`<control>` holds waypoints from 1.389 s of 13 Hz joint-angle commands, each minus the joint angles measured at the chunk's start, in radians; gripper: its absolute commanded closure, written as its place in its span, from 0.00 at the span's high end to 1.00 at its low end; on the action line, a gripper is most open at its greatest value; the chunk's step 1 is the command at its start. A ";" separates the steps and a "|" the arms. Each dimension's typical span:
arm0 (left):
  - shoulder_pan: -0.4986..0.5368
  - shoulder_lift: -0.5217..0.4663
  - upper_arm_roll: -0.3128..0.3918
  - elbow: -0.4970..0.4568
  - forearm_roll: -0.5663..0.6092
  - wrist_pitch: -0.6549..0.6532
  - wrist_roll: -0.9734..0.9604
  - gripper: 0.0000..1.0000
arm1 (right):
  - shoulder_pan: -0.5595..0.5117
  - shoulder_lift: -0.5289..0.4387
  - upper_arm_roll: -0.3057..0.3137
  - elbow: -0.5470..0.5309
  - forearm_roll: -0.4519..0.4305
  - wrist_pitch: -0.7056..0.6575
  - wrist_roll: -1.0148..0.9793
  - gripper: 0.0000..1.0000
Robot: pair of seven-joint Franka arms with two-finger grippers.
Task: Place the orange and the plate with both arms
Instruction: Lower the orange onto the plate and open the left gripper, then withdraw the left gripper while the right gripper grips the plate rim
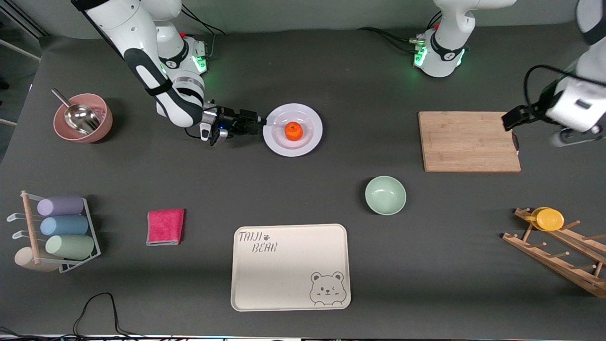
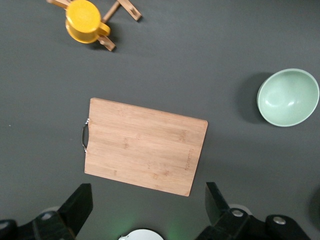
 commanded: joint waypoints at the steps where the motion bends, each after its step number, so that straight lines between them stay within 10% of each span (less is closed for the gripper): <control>1: -0.011 -0.015 0.044 0.003 0.001 0.021 0.136 1.00 | 0.002 0.038 0.018 0.025 0.031 0.027 -0.024 1.00; 7: 0.023 -0.025 -0.013 -0.008 -0.001 -0.003 0.228 1.00 | 0.000 0.068 0.121 0.050 0.143 0.131 -0.046 0.96; 12: 0.021 -0.002 -0.012 -0.008 -0.001 -0.014 0.228 1.00 | -0.004 0.073 0.121 0.059 0.143 0.131 -0.073 0.02; 18: 0.024 0.026 -0.012 -0.007 -0.001 -0.005 0.228 1.00 | -0.023 0.079 0.119 0.097 0.143 0.133 -0.028 0.00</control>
